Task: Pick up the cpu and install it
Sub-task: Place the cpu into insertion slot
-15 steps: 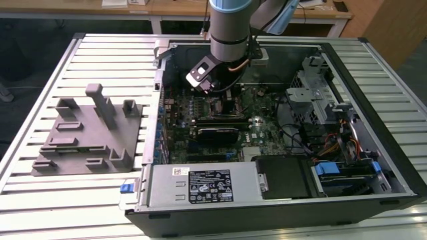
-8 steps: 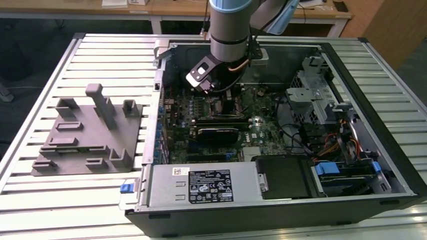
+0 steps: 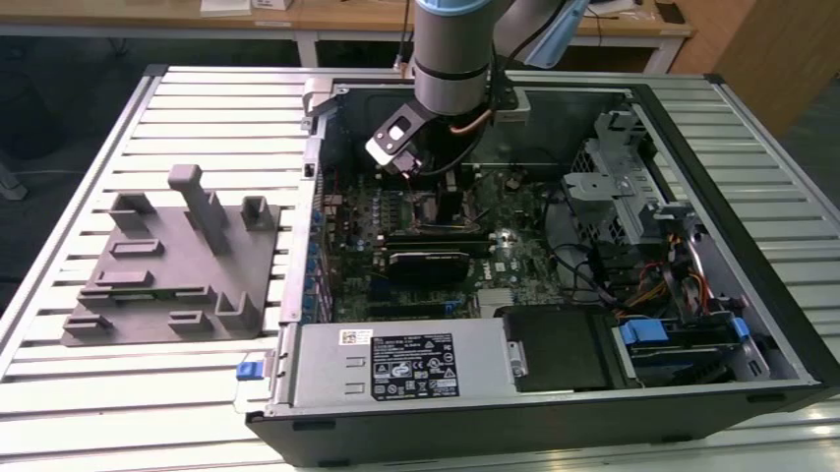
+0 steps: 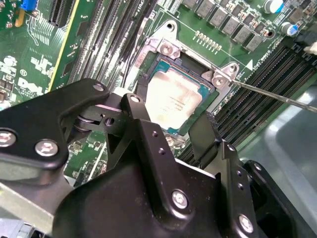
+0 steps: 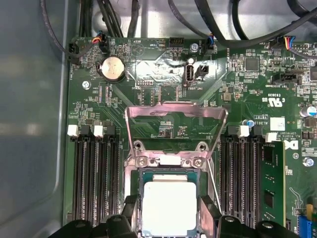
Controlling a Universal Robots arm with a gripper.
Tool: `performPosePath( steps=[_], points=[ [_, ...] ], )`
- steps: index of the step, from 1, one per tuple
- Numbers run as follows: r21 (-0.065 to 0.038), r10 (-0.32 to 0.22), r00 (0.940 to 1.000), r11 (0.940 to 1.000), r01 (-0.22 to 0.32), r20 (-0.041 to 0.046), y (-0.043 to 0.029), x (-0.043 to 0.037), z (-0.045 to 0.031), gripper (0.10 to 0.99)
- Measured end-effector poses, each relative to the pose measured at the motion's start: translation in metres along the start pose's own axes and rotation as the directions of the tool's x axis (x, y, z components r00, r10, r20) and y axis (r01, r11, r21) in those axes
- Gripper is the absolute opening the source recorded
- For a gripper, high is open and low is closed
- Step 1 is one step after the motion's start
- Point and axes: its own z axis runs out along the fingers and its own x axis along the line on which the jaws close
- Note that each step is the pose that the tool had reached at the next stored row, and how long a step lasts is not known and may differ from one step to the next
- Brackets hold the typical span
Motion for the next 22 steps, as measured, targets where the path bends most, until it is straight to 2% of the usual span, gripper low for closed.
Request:
performPosePath(
  steps=[5, 7, 8, 10, 11, 13, 14, 16, 22],
  points=[
    [0.000, 0.000, 1.0000, 1.0000, 0.000, 0.0003, 0.0000, 0.0000, -0.0004, 0.596],
    [0.000, 0.000, 1.0000, 1.0000, 0.000, 0.0003, 0.0000, 0.0000, -0.0005, 0.471],
    [0.000, 0.000, 1.0000, 1.0000, 0.000, 0.0003, 0.0000, 0.0000, -0.0006, 0.471],
    [0.000, 0.000, 1.0000, 1.0000, 0.000, 0.0003, 0.0000, 0.0000, -0.0007, 0.353],
    [0.000, 0.000, 1.0000, 1.0000, 0.000, 0.0003, 0.0000, 0.0000, -0.0008, 0.353],
    [0.000, 0.000, 1.0000, 1.0000, 0.000, 0.0003, 0.0000, 0.0000, -0.0009, 0.235],
    [0.000, 0.000, 1.0000, 1.0000, 0.000, 0.0003, 0.0000, 0.0000, -0.0010, 0.235],
    [0.000, 0.000, 1.0000, 1.0000, 0.000, 0.0003, 0.0000, 0.0000, -0.0011, 0.122],
    [0.000, 0.000, 1.0000, 1.0000, 0.000, 0.0003, 0.0000, 0.0000, -0.0011, 0.106]
  ],
)
